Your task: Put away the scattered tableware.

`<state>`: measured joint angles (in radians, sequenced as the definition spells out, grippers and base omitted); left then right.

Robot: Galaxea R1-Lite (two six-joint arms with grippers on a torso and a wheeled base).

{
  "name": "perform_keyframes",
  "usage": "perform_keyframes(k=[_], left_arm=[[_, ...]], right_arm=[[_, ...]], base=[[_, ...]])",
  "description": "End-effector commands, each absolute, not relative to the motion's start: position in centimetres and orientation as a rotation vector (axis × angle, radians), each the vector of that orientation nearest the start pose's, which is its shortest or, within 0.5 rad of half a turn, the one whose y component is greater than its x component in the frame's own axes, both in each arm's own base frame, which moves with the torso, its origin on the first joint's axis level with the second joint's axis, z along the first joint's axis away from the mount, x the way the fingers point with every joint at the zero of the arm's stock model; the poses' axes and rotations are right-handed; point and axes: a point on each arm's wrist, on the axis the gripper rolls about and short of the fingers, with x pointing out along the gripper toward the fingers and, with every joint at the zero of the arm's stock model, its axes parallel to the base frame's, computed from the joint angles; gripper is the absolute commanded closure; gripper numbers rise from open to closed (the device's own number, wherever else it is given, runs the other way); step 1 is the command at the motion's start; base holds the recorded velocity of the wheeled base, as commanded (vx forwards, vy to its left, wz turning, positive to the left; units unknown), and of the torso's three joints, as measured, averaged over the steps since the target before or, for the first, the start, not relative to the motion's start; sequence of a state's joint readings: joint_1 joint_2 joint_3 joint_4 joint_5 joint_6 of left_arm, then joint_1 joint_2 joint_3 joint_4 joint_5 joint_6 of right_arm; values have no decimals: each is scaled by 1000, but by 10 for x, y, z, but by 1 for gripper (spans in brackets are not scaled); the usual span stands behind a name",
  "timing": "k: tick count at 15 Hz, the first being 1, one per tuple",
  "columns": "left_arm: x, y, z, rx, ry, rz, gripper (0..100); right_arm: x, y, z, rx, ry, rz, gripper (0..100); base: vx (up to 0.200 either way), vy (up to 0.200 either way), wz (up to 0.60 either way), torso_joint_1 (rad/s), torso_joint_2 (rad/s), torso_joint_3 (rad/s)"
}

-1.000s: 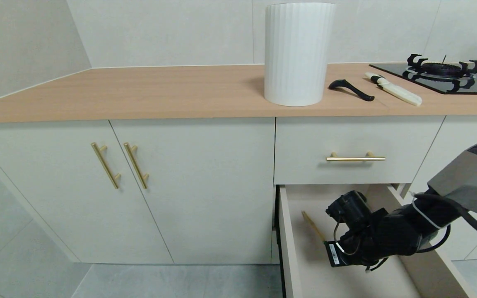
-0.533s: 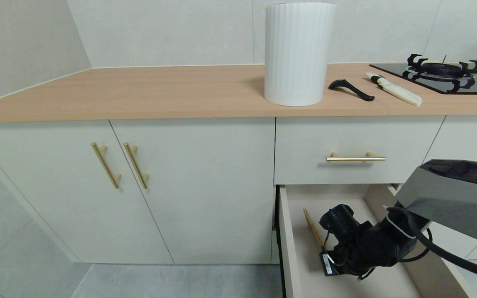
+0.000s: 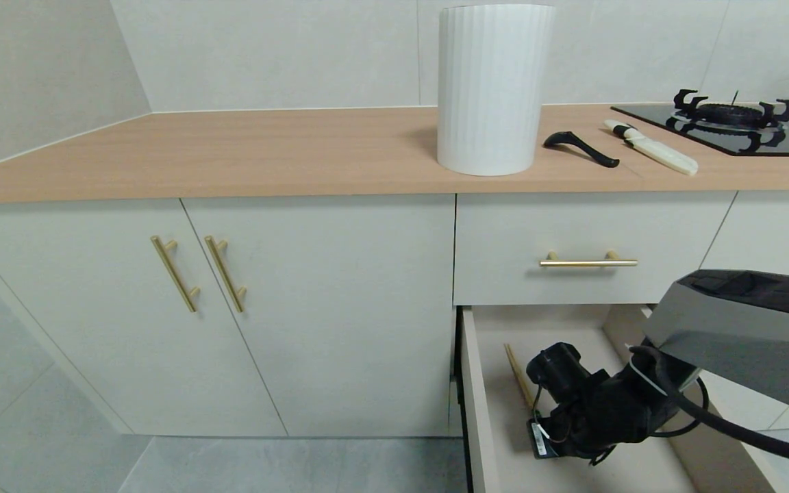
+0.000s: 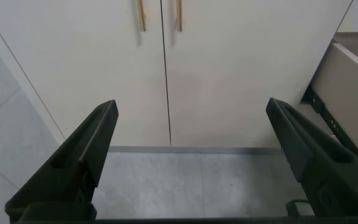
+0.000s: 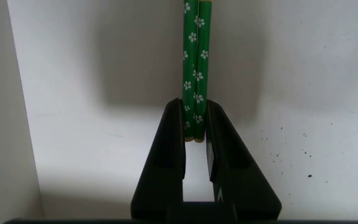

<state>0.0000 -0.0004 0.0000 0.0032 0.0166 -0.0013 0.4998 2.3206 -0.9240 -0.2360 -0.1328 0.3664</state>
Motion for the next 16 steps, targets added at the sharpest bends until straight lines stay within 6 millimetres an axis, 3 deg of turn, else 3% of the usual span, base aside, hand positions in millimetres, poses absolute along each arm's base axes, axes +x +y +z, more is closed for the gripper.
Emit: perform_keyframes(k=[1,4,5,11,16], left_arm=[[-23,0,75,-2,3,17,0],[-23,0,75,-2,3,17,0],[-23,0,75,-2,3,17,0],[-23,0,75,-2,3,17,0],[-23,0,75,-2,3,17,0]], right_arm=[[309,165,-34,-38,1142,116,100],[308,166,-34,-39,1142,117,100],[309,166,-34,-39,1141,118,0],[308,165,-28,-33,1130,119,0],[296,153,44,17,962,122,0]], base=[[0,0,0,0,0,0],[0,0,0,0,0,0],[0,0,0,0,0,0],[0,0,0,0,0,0],[0,0,0,0,0,0]])
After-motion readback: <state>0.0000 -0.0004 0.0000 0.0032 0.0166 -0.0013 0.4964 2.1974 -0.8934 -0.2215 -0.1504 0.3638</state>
